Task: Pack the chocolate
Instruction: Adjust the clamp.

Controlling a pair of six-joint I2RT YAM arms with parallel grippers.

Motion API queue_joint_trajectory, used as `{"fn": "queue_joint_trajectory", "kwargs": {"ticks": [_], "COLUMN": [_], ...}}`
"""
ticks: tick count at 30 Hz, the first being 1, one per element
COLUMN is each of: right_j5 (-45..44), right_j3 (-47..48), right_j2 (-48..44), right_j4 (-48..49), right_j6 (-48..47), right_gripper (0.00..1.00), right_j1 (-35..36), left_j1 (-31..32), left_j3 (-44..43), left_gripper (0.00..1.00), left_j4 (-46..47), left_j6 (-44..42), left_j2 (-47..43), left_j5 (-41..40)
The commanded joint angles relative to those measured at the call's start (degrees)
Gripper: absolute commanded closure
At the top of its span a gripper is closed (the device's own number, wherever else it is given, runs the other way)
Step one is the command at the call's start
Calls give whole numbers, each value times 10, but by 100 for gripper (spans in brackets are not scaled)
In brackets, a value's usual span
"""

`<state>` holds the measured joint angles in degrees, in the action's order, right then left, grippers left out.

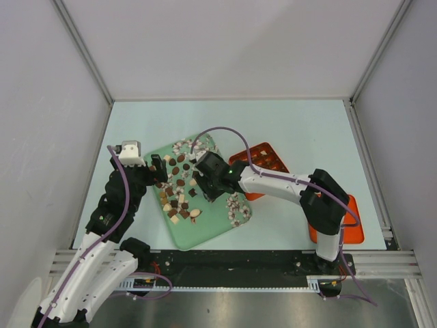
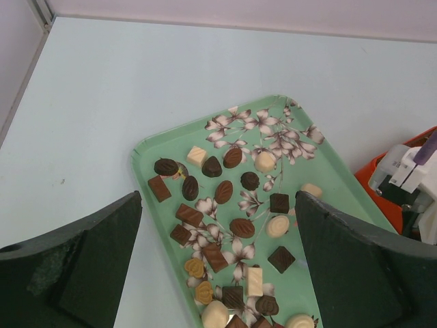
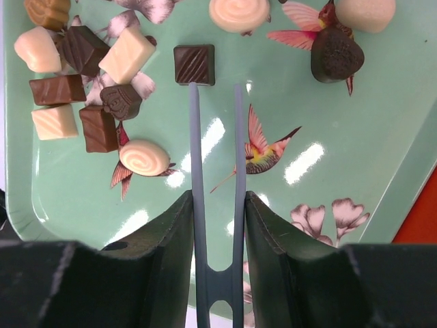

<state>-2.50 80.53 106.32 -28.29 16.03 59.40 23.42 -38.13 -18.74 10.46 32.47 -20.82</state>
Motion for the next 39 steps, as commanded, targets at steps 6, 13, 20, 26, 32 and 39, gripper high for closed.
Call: {"fn": "queue_joint_trajectory", "kwargs": {"ticks": [6,13,20,26,32,39], "right_j5": [1,3,7,2,7,-15], "right_j3": [50,71,89,113,121,88], "right_j2": [31,42,62,87,97,85], "right_j4": [12,4,-8,-40,-55,-35], "right_j6": [-3,-8,-11,-17,-22,-28], "right_gripper": [60,58,56,53,53,54], "right_j1": [3,2,4,11,20,22], "left_j1": [-3,-4,-4,-4,-4,-4], "left_j3": [3,3,3,3,3,2], "left_gripper": [2,2,2,2,2,2], "left_j4": [4,4,4,4,4,3], "left_j6": [-5,-5,-5,-6,-5,-5], "left_j2": [-10,-13,-14,-12,-13,-14], "left_j5": [-5,-4,-2,-1,0,-2]}}
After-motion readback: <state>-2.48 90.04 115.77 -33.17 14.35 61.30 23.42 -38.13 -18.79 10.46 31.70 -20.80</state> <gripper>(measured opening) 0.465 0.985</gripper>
